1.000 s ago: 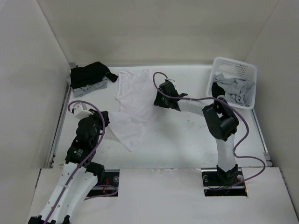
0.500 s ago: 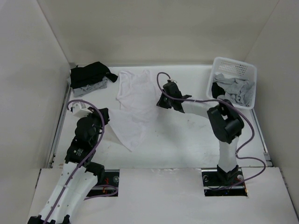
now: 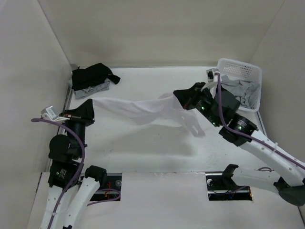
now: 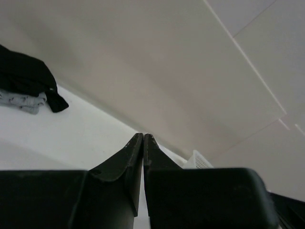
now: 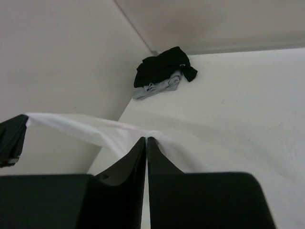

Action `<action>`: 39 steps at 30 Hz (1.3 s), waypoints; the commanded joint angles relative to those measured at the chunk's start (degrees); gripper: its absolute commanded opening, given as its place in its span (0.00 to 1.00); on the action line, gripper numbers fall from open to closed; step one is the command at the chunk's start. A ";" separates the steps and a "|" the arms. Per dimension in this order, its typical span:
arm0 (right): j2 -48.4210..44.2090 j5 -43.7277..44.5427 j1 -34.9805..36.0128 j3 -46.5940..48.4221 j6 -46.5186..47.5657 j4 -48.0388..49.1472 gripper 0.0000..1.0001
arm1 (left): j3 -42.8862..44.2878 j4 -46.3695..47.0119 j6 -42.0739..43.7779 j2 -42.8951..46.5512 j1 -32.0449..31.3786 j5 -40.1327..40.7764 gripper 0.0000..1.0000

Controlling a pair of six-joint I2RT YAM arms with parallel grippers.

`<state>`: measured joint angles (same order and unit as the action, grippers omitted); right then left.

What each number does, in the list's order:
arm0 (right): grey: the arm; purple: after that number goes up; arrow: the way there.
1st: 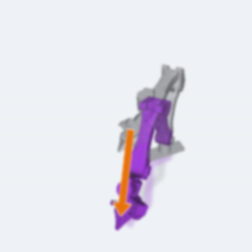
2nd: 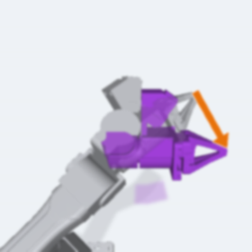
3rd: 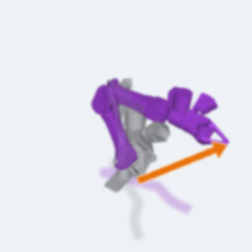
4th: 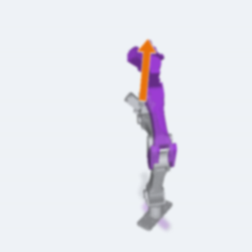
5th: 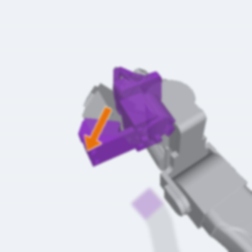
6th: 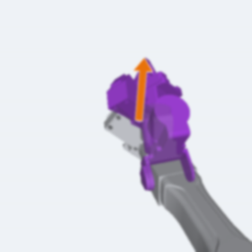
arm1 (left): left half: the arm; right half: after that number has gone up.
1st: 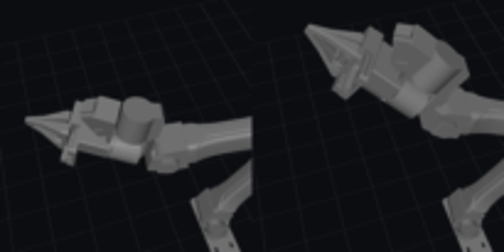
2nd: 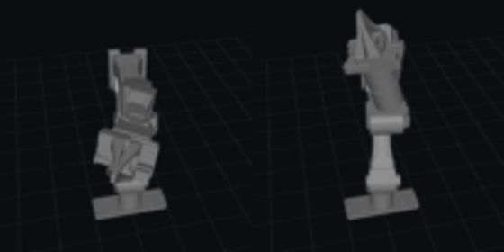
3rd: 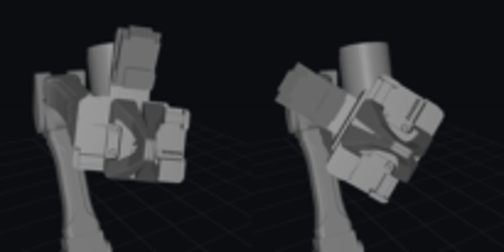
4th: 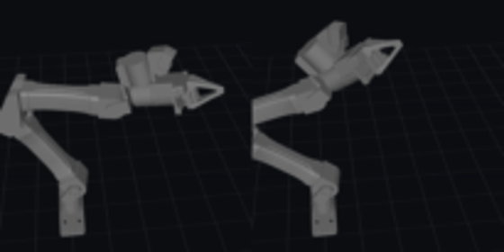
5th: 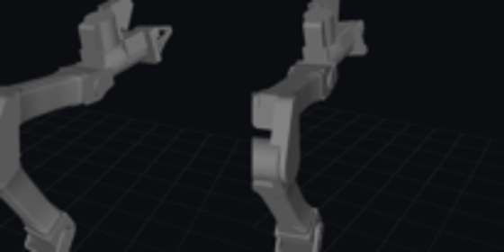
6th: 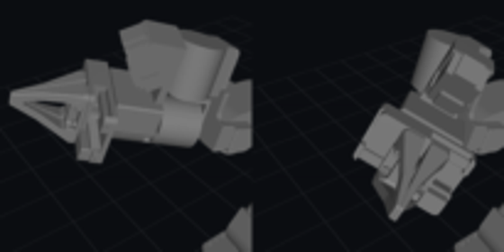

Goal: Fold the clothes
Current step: Flatten the tank top out

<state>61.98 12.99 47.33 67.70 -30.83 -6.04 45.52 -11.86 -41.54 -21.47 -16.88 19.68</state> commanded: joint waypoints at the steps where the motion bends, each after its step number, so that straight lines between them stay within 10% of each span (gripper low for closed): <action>1: -4.57 2.92 1.14 -4.15 0.78 -6.88 0.08 | 2.65 -1.06 2.78 2.22 0.76 1.94 0.02; 8: 12.68 -7.97 -12.64 -3.73 -1.69 -1.53 0.08 | -3.66 -2.56 1.20 1.79 -0.29 1.15 0.02; 14: 47.13 -14.13 -17.75 25.65 1.64 -4.48 0.07 | -13.33 -2.47 -3.28 -0.58 -1.26 1.15 0.02; 18: 56.68 -10.98 -18.81 44.52 3.14 -11.88 0.43 | -18.35 -2.73 -7.32 -2.78 -2.14 1.15 0.01; 22: 46.26 -9.74 -18.03 31.76 4.02 -7.52 0.50 | -22.13 -3.26 -9.70 -3.57 -2.14 1.32 0.01; 28: 30.50 -12.81 -8.72 -3.24 -3.96 7.43 0.04 | -23.46 -4.31 -9.62 -4.28 -0.83 0.97 0.01; 39: 33.28 -11.68 3.60 -18.40 -8.63 21.42 0.44 | -23.98 0.52 -8.56 -6.21 -1.70 -0.87 0.01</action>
<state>93.78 0.58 50.50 48.21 -37.47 5.39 22.17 -15.64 -50.37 -27.38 -18.15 19.68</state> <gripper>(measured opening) 0.439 0.032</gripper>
